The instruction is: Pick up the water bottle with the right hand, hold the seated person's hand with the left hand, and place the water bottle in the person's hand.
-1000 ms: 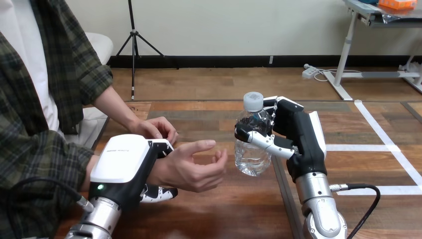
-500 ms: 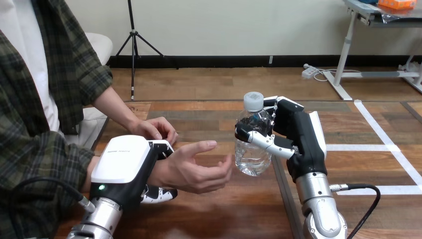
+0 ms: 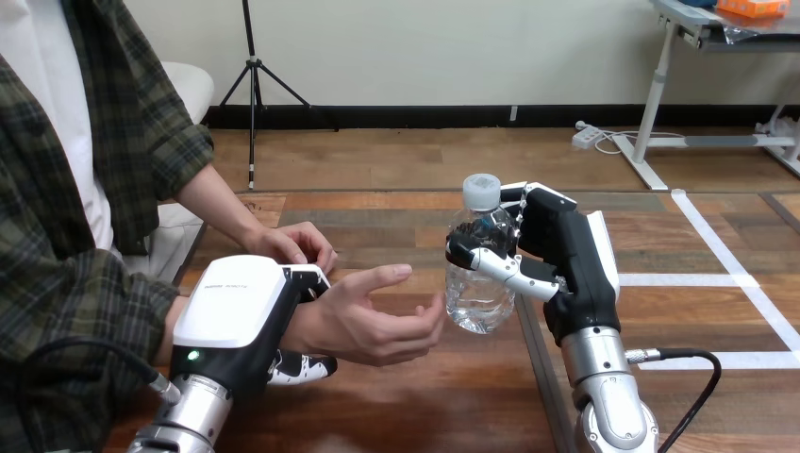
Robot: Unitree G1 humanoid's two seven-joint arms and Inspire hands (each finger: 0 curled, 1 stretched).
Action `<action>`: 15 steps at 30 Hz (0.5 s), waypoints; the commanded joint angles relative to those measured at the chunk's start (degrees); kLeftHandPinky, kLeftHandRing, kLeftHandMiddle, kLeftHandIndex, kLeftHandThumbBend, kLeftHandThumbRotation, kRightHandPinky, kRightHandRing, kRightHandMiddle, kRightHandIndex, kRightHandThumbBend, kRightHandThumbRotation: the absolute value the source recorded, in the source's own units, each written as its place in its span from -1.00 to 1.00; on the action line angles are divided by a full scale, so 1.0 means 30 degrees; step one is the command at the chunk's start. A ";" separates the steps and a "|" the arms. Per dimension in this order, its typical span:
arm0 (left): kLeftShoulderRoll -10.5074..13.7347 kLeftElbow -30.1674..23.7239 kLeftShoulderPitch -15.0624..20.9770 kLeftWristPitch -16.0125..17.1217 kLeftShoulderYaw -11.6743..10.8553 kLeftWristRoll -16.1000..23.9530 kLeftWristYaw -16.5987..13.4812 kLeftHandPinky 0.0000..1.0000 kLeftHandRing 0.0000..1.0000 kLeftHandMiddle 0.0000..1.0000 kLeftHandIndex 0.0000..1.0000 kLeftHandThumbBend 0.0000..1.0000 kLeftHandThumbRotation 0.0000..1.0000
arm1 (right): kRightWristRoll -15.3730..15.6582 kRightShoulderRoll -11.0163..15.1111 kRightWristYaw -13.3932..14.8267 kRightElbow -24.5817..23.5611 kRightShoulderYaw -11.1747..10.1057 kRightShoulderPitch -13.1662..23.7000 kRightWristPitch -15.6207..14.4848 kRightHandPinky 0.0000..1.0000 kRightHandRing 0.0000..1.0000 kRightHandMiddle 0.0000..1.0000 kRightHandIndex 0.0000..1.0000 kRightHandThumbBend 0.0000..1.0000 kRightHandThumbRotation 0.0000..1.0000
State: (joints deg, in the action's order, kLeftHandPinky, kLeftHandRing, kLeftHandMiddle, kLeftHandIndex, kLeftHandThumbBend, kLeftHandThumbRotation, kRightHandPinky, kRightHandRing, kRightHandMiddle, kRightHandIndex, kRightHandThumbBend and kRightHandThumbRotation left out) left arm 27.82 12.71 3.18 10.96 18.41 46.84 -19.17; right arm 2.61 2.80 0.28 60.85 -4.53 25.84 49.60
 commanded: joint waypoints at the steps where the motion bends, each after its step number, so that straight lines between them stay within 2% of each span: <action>1: -0.0219 -0.0282 0.0044 0.0269 -0.0008 -0.0081 -0.0208 -0.05 -0.01 0.03 0.03 0.70 -1.00 | -0.0321 0.0212 -0.0025 -0.1379 -0.0188 0.1548 0.0339 -0.36 -0.25 -0.11 0.02 0.23 -1.00; 5: -0.0222 -0.0748 -0.0128 0.0155 -0.0092 -0.0361 0.0301 -0.04 0.00 0.04 0.04 0.69 -1.00 | -0.0719 0.0064 -0.0389 -0.1466 -0.0258 0.1599 0.0316 -0.34 -0.25 -0.11 0.01 0.24 -1.00; 15: -0.0279 -0.1106 -0.0237 0.0829 -0.0114 -0.0663 -0.0034 -0.04 0.01 0.04 0.03 0.69 -1.00 | -0.1510 -0.0128 -0.1237 -0.1778 -0.0299 0.1707 0.0211 -0.29 -0.22 -0.11 0.01 0.24 -1.00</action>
State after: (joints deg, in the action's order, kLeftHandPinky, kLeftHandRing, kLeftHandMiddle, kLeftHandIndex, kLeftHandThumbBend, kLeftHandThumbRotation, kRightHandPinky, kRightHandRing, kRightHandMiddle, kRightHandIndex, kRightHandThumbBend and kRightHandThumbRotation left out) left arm 27.81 11.85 2.18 11.67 18.18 45.49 -18.92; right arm -0.22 2.59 -2.42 60.01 -4.70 25.84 49.38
